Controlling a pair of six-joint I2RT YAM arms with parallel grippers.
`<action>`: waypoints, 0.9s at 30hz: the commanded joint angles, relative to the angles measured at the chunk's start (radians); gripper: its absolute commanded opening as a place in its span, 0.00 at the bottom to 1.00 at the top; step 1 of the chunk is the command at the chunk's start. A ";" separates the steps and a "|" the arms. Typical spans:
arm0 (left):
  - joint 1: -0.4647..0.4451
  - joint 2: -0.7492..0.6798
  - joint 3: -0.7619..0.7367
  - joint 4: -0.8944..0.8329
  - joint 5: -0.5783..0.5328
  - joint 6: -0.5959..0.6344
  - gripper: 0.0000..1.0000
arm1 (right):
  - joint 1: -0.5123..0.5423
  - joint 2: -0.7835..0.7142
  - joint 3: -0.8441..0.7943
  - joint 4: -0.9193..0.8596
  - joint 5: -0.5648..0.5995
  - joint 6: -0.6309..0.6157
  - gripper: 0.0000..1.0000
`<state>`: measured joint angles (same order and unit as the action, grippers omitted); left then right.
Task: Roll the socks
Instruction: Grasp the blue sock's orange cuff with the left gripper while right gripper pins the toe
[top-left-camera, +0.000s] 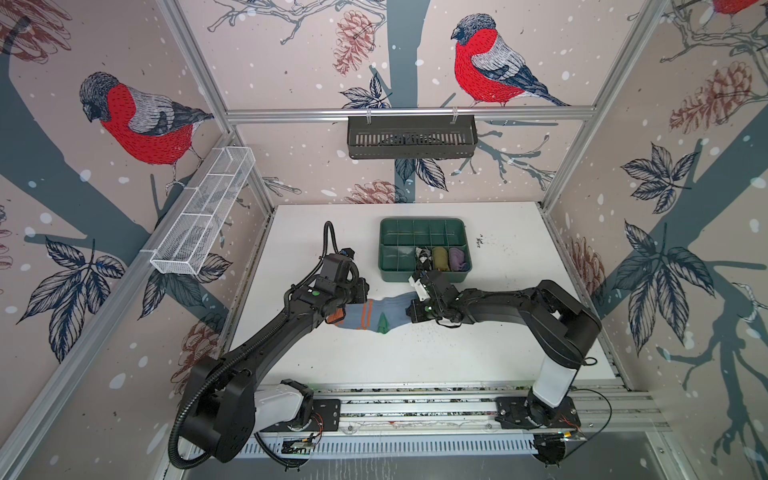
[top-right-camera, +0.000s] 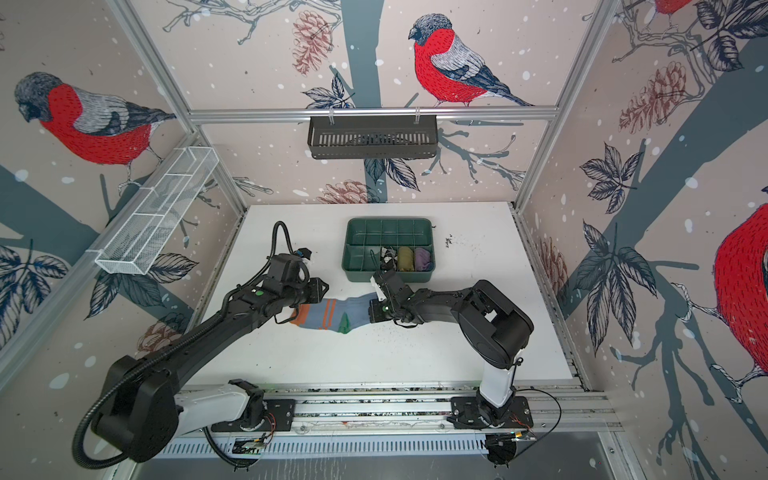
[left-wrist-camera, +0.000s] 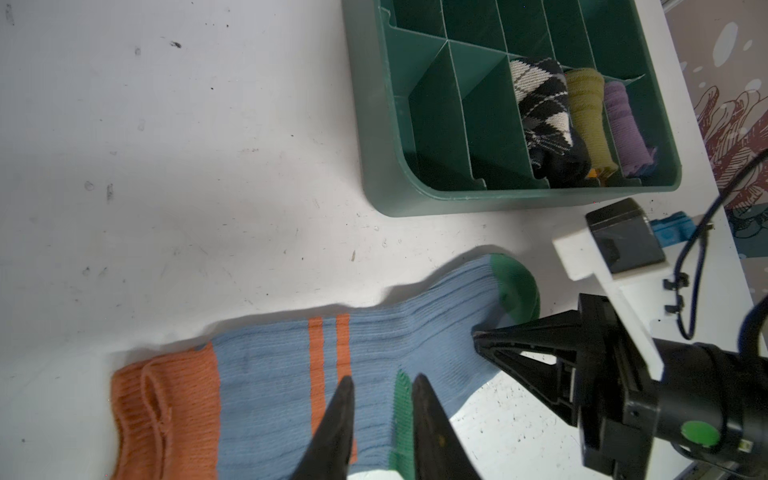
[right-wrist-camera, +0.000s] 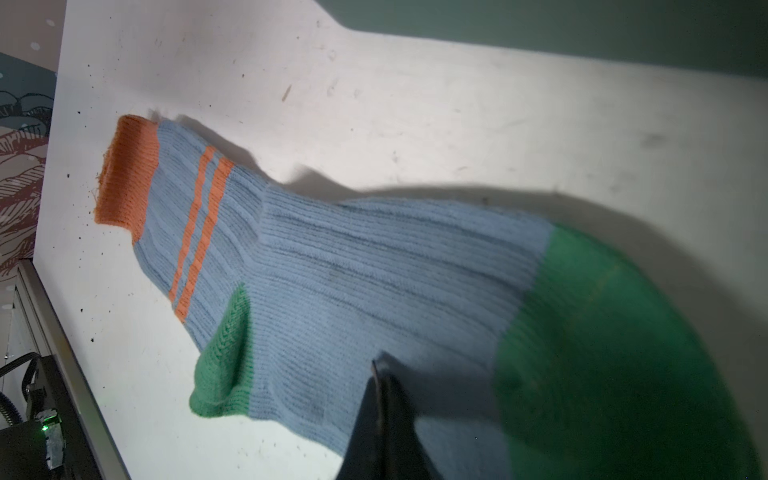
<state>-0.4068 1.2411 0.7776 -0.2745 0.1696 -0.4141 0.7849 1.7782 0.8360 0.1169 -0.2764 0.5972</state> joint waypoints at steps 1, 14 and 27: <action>0.001 0.029 0.021 0.004 0.056 0.012 0.26 | -0.022 -0.040 -0.064 -0.111 0.056 -0.025 0.03; -0.047 0.130 -0.044 0.099 0.145 -0.023 0.24 | -0.126 -0.237 -0.216 -0.209 0.094 -0.092 0.04; -0.122 0.219 -0.015 0.120 0.101 -0.023 0.26 | -0.231 -0.559 -0.224 -0.328 0.106 -0.083 0.20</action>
<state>-0.5270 1.4532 0.7544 -0.1852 0.2832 -0.4381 0.5781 1.2587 0.6128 -0.1383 -0.2077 0.5171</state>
